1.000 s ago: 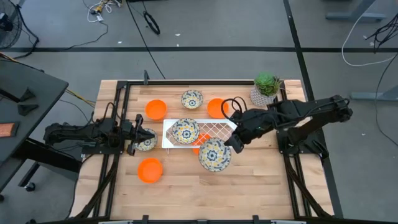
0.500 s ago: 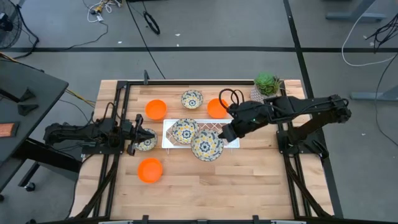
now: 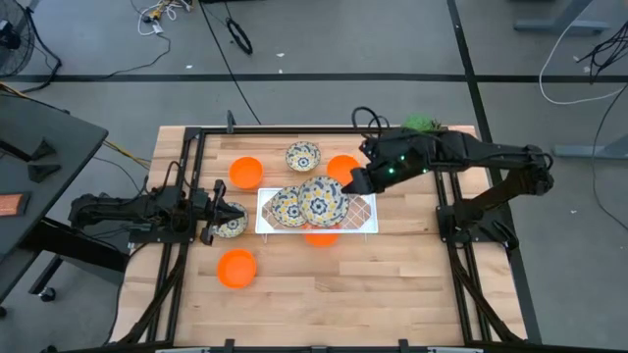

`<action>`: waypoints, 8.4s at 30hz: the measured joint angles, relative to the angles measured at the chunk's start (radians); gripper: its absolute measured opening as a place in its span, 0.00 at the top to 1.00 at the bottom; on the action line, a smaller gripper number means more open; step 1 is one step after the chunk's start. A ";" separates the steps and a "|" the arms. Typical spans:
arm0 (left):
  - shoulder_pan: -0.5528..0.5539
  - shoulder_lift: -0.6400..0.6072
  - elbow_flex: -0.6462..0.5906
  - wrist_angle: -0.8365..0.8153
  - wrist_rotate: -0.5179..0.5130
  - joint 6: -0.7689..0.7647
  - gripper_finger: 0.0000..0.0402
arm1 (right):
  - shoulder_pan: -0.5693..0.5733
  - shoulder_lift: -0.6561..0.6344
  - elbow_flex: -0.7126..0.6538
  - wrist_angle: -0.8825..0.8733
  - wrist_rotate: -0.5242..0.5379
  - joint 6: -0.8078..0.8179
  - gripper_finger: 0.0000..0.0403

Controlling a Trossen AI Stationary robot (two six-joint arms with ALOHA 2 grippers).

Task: Pick & Place Mini bowls
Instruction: Stack the white patterned bowl on the white patterned bowl on the shelf

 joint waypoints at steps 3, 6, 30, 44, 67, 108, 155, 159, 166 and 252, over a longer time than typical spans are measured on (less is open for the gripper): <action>0.000 0.000 0.000 0.000 0.000 0.000 0.94 | -0.028 0.000 0.003 0.001 -0.037 -0.012 1.00; 0.000 0.000 0.000 0.000 0.000 0.000 0.94 | -0.048 0.000 0.002 0.001 -0.073 -0.013 1.00; 0.000 0.000 0.000 0.001 0.000 0.000 0.94 | -0.128 0.176 0.193 -0.055 -0.085 -0.006 1.00; 0.000 0.000 0.000 0.000 0.000 0.000 0.94 | -0.133 0.304 0.368 -0.111 -0.107 -0.030 1.00; 0.000 0.000 0.000 0.000 0.000 0.000 0.94 | -0.132 0.369 0.361 -0.159 -0.127 -0.092 1.00; 0.000 0.000 0.000 0.000 0.000 0.000 0.94 | -0.132 0.390 0.264 -0.077 -0.148 -0.101 1.00; 0.000 0.000 0.000 0.000 0.000 0.000 0.94 | -0.133 0.330 0.175 0.050 -0.140 -0.096 1.00; 0.000 0.000 0.000 0.000 0.000 0.000 0.94 | -0.133 0.283 0.095 0.070 -0.138 -0.071 1.00; 0.000 0.000 0.000 0.000 0.000 0.000 0.94 | -0.142 0.244 0.039 0.076 -0.141 -0.061 1.00; 0.000 0.000 0.000 0.000 0.000 0.000 0.94 | -0.153 0.378 0.039 0.092 -0.182 -0.141 1.00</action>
